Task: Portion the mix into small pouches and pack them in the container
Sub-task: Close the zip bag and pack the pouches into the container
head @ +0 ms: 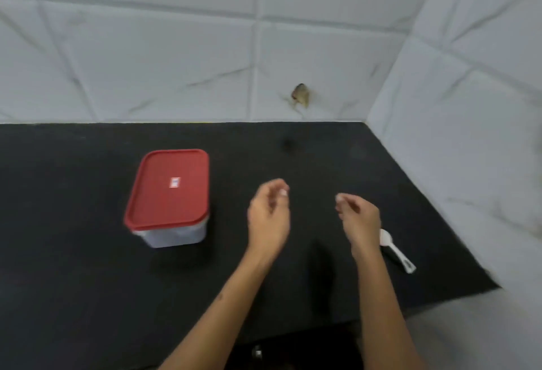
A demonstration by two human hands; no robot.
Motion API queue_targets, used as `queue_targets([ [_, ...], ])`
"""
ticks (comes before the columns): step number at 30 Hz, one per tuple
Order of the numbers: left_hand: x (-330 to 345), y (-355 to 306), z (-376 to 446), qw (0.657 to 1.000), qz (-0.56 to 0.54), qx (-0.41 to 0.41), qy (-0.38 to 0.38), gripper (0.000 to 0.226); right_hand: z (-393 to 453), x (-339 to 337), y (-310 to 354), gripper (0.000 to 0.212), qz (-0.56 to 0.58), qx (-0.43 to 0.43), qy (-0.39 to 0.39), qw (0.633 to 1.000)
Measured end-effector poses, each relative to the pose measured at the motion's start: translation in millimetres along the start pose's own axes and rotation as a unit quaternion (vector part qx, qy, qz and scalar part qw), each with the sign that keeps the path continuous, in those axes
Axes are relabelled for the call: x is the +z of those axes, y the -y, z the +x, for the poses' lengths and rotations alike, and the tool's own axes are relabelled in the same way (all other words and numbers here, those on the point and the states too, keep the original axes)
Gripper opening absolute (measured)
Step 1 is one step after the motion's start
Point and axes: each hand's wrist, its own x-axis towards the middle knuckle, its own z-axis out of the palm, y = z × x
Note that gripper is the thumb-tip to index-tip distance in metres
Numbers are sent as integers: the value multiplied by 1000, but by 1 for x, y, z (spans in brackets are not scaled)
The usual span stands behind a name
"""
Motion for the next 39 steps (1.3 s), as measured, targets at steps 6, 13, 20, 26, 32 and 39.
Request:
queue_targets([
  [6,137,25,-66,921,14,-301,247,26,27,-106,-74,26,-145,93,-62,983],
  [13,191,38,-94,914,4,-340,223,33,44,-129,-92,16,-162,77,72,981],
  [20,148,32,-70,951,-5,-279,137,36,46,-82,-76,6,-53,73,150,985],
  [26,43,23,-28,975,23,-220,-22,53,15,35,-26,5,25,67,260,963],
  [32,-34,22,3,967,47,-232,-90,43,-17,125,-1,5,-2,51,290,956],
  [39,-59,30,18,962,62,-252,-85,42,-30,156,5,10,-41,58,253,965],
])
